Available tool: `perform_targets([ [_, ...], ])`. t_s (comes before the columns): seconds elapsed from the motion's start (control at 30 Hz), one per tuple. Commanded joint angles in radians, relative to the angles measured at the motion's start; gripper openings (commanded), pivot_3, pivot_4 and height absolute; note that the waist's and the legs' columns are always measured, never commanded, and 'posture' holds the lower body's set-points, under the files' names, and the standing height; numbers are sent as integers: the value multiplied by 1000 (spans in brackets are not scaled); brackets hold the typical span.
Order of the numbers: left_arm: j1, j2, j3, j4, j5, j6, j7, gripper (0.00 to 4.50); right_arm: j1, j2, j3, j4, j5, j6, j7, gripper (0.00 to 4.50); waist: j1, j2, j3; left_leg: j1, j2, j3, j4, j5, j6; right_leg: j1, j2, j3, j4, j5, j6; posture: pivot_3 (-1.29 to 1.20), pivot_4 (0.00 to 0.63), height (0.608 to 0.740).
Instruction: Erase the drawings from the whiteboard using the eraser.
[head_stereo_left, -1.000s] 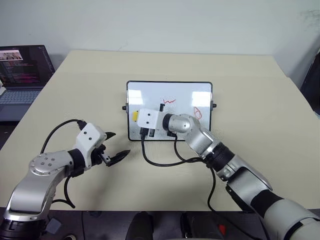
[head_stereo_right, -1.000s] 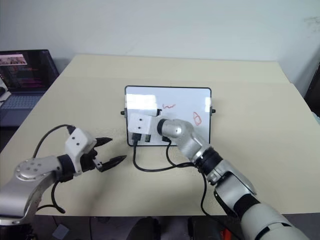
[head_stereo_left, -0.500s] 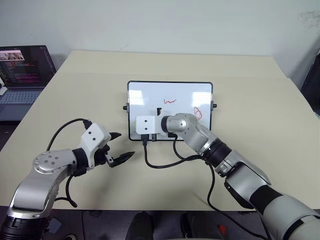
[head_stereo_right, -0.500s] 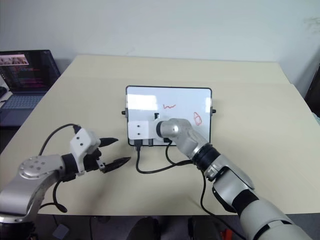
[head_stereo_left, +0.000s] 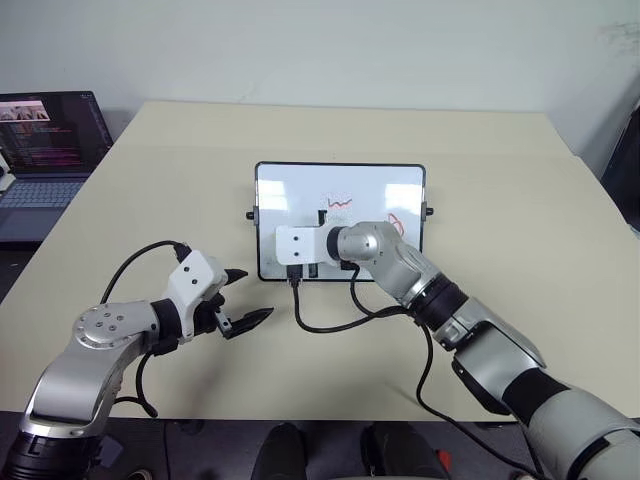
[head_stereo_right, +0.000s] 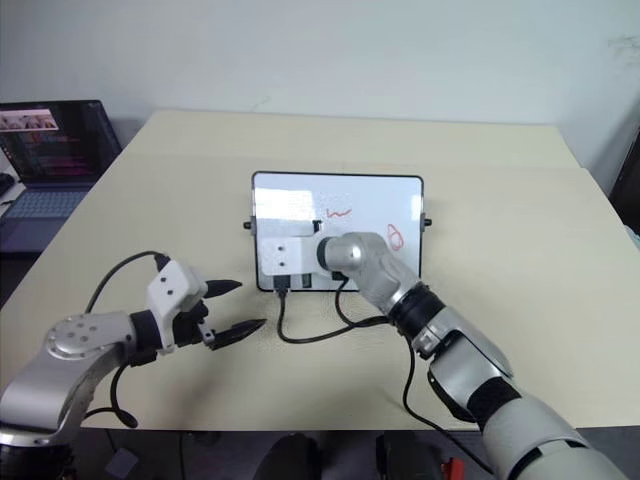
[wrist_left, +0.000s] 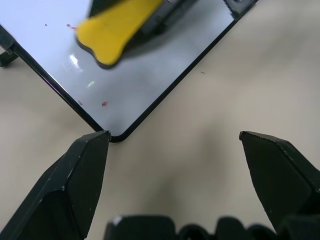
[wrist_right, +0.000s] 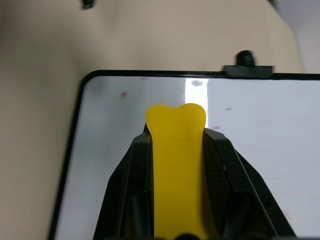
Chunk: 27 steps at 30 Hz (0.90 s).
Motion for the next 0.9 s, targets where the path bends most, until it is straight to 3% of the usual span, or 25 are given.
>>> perform_targets([
  [0.03,-23,5,-9,-7,-4,-12,-6,4500,-9,-3,-34,19,-31,10,-78,1000,0,0,0,0,0,0,0,0,0,0,0,0,0,0,0,0,150,740],
  [0.2,-37,5,-18,0,-7,-13,-8,4500,-50,11,-63,57,-32,-18,-178,998,-1,0,0,0,0,0,0,0,0,0,0,0,1,0,0,0,150,740],
  [0.53,-42,-1,-27,2,-8,-16,-5,4500,35,-60,10,-16,-44,54,63,997,1,0,0,1,0,0,0,0,0,0,0,0,0,0,0,0,150,740],
  [0.77,-48,-1,-31,5,-9,-17,-7,4500,-22,-25,-51,30,-56,16,-112,997,-1,0,0,2,0,0,0,0,0,0,0,0,2,0,0,0,150,740],
  [0.9,-49,-2,-33,4,-10,-17,-8,4500,-8,-44,-23,28,-42,35,-38,997,2,0,0,2,-1,0,1,1,1,0,0,0,4,0,0,0,150,740],
])
